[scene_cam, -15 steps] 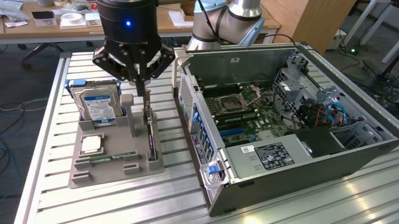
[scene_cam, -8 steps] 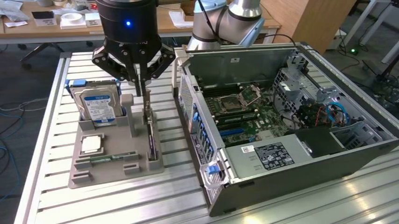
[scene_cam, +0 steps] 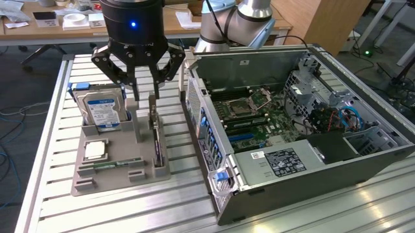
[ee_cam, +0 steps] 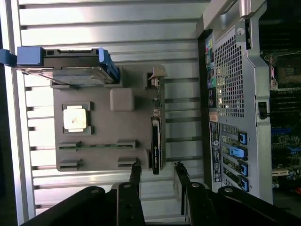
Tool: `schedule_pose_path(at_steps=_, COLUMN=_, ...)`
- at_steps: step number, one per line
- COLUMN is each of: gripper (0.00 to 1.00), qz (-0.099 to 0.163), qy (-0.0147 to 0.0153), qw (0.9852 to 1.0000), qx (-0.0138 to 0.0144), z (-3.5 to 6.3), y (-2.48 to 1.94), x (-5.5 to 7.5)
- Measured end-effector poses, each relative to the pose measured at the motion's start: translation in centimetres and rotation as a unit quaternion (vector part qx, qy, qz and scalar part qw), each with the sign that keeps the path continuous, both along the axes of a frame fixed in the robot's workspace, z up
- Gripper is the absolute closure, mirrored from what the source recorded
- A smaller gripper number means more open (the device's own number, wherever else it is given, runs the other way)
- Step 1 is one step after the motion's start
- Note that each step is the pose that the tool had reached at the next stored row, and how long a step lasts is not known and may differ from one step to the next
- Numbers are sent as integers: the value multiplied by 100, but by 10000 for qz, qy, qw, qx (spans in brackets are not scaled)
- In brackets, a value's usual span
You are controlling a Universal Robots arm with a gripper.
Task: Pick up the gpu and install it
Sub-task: 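Pick up the gpu and move the gpu toward the slot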
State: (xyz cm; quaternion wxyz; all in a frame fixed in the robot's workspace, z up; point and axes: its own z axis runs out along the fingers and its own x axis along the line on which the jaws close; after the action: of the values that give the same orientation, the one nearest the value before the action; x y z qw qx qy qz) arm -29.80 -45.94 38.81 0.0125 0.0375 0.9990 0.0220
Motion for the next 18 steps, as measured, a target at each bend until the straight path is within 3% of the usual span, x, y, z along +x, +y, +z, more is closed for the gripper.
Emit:
schedule_pose_path(at_steps=4, gripper=59, qz=0, qy=-1, qw=10000, qx=1, z=-19, y=0, x=-1)
schedule_pose_path(at_steps=18, gripper=59, qz=0, qy=1, qw=10000, qx=0, z=-271, y=0, x=4)
